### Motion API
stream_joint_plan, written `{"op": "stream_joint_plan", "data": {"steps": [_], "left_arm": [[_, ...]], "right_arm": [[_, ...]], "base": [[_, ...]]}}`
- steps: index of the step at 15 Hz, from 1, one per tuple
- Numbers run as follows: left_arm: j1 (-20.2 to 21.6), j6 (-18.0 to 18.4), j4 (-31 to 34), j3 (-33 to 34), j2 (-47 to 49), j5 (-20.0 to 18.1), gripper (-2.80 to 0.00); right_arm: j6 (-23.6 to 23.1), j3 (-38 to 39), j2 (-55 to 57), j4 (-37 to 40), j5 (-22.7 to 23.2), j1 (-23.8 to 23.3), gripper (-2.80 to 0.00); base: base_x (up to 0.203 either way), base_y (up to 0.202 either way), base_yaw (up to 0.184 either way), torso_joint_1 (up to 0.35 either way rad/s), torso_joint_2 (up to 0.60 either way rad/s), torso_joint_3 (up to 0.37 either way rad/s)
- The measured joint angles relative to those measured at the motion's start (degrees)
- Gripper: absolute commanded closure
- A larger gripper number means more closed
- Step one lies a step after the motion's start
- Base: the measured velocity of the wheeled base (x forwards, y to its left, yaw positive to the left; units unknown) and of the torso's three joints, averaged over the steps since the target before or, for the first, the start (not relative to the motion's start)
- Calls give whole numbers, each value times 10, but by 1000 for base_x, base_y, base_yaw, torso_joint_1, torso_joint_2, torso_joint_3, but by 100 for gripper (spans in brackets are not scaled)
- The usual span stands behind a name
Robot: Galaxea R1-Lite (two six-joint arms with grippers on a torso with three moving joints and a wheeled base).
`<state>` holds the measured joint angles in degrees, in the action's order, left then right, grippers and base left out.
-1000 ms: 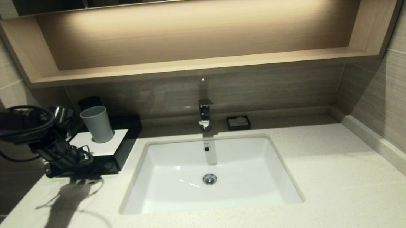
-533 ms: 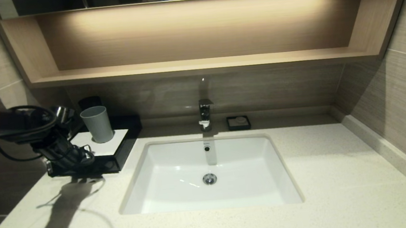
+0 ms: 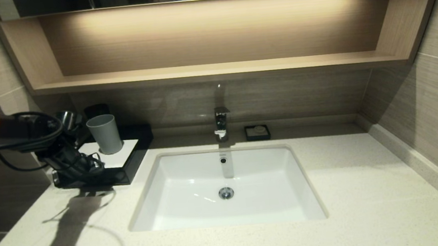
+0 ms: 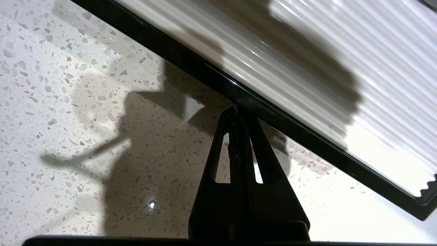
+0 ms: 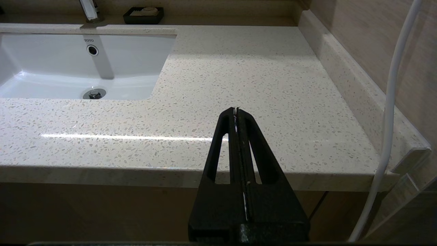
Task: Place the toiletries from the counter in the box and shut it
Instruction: Close the drawer
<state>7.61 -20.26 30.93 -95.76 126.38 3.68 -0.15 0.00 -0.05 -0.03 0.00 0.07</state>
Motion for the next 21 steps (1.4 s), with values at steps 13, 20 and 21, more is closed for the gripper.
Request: {"op": "stream_joint_plan", "data": {"steps": [13, 20, 21], "left_arm": [[8, 1, 31, 4, -48, -20, 0], [17, 5, 29, 11, -125, -19, 0], [17, 7, 15, 9, -129, -19, 0]], "right_arm": [[0, 0, 0, 0, 0, 0, 0], [0, 0, 0, 0, 0, 0, 0], [0, 0, 0, 0, 0, 0, 0]], "base": [[0, 0, 0, 0, 0, 0], [0, 0, 0, 0, 0, 0], [0, 0, 0, 0, 0, 0]]}}
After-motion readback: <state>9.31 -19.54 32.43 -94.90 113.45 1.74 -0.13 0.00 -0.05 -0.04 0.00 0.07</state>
